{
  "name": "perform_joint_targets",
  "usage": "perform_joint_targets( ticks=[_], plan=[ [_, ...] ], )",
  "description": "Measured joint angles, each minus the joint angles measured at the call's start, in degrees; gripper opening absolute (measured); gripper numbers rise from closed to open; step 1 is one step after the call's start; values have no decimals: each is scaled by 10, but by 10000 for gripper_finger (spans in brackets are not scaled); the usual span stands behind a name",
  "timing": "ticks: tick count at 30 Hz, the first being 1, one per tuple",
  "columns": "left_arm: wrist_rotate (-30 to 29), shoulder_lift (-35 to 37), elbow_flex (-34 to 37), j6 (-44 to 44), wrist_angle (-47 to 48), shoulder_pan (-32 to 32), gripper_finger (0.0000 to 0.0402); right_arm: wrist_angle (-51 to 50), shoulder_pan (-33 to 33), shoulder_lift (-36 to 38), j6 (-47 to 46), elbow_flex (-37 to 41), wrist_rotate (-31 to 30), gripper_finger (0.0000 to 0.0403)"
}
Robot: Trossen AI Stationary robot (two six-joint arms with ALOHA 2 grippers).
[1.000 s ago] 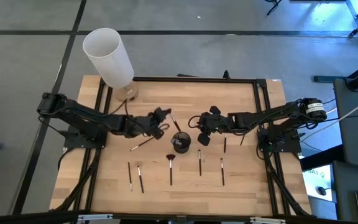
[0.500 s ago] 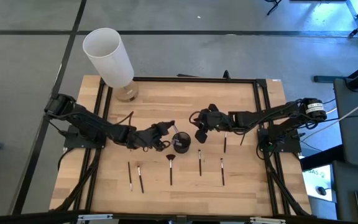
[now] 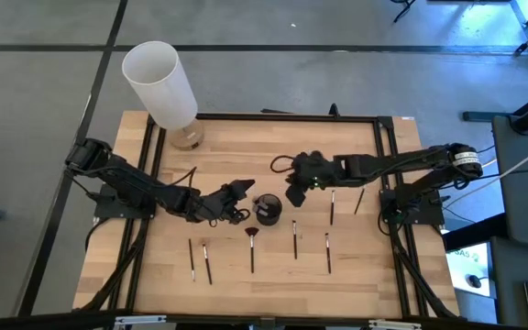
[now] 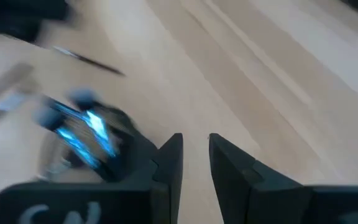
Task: Pick & Place Makeup Brushes
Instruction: Put the eyeshadow brush into the makeup organizer
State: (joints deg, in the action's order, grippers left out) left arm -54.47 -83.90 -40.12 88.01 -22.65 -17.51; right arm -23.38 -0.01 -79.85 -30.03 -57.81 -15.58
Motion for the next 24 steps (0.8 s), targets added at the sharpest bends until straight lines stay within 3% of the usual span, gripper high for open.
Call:
perform_joint_targets(
  ticks=[8,12,15,18,21,24],
  plan=[
    [-122,0,0,-193,-2,-24,128,-197,12,-6,-182,-19,49,79],
    [-126,0,0,-335,8,-14,110,-281,12,-17,-224,-19,53,79],
    [-84,0,0,-433,48,3,97,-369,-4,-22,-257,-19,14,79],
    [-5,12,0,-556,130,38,87,-424,-23,-23,-283,-19,1,79],
    [89,30,0,-669,225,85,79,-415,-41,-24,-282,-13,8,79],
    [152,51,14,-721,238,125,77,-359,-60,-24,-273,14,31,79]
  ],
)
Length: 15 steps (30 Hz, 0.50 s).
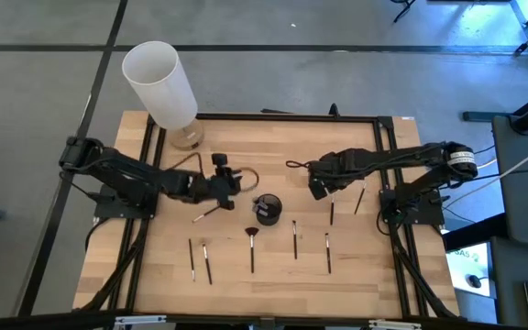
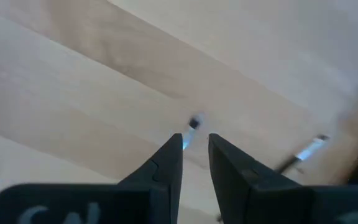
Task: Pick & Place Makeup Brushes
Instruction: Put the eyeshadow brush into the makeup organizer
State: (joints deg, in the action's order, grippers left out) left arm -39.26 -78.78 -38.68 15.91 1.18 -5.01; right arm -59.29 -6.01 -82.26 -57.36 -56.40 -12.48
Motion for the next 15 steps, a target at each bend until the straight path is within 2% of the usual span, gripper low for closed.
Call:
perform_joint_targets(
  ticks=[4,7,11,15],
  plan=[
    [59,30,35,-19,-67,38,81,67,-17,0,-17,51,16,79],
    [89,48,69,-22,-140,71,85,90,-27,0,-25,87,40,79],
    [158,53,107,-33,-222,119,86,109,-42,0,-28,117,52,79],
    [185,49,139,-46,-269,151,86,130,-59,0,-23,128,61,79]
  ],
)
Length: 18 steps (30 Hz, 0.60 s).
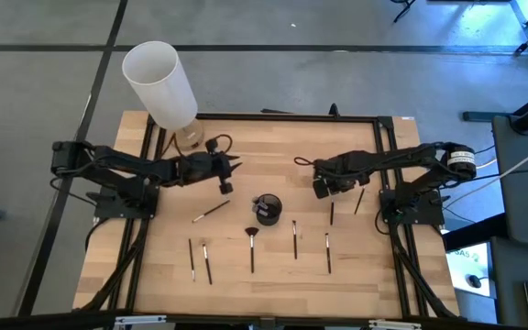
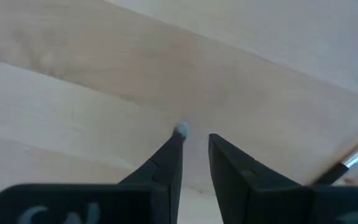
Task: Pick & Place Makeup Brushes
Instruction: Put the eyeshadow brush into the makeup organizer
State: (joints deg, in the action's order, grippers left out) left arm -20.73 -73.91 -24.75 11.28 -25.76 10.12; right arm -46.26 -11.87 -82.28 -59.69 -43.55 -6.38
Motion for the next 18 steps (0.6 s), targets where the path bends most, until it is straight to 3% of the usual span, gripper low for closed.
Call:
perform_joint_targets(
  ticks=[10,18],
  plan=[
    [0,0,20,-17,-2,13,87,103,-8,0,-4,47,66,79],
    [-19,0,20,-16,-2,13,88,117,-8,2,16,59,75,62]
  ],
)
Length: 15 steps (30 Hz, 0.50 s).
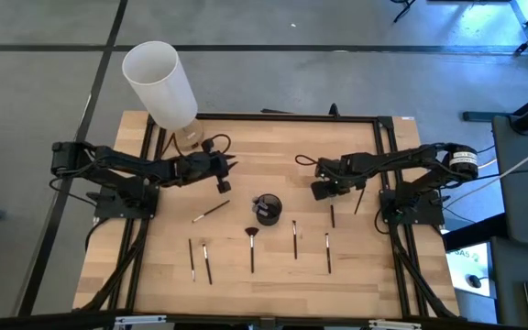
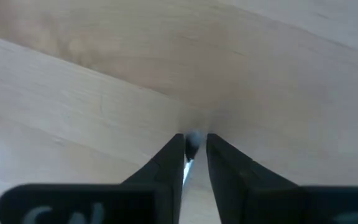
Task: Pick & Place Makeup Brushes
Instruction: Put the eyeshadow brush into the makeup organizer
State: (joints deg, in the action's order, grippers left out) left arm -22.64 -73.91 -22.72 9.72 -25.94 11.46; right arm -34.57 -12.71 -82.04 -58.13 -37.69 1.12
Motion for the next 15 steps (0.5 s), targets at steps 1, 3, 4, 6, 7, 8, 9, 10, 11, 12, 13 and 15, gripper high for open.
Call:
perform_joint_targets(
  ticks=[1,3,4,6,7,8,9,10,11,12,13,15],
  plan=[
    [-3,0,0,0,0,0,88,0,0,0,3,0,0,53],
    [-4,0,0,0,0,0,88,-2,0,0,10,0,-1,28],
    [-4,0,0,0,0,0,88,-2,0,0,17,1,-2,16],
    [-4,0,0,0,0,0,88,-1,0,-1,23,1,-2,9],
    [-4,0,0,0,0,0,88,-1,0,-1,25,0,-2,10],
    [-4,0,0,0,0,0,88,-2,0,-1,30,-2,-2,12],
    [-4,0,0,0,0,0,88,-3,0,-2,35,-7,-6,12],
    [-4,0,0,0,0,0,88,-1,1,-1,40,-13,-12,10],
    [-4,0,0,0,0,0,88,7,2,0,49,-21,-17,7],
    [-4,0,0,0,0,0,88,11,2,5,57,-33,-27,5],
    [-4,0,0,0,0,0,88,12,3,12,65,-45,-36,4],
    [-5,0,0,0,0,0,88,10,8,27,74,-72,-67,5]
  ],
)
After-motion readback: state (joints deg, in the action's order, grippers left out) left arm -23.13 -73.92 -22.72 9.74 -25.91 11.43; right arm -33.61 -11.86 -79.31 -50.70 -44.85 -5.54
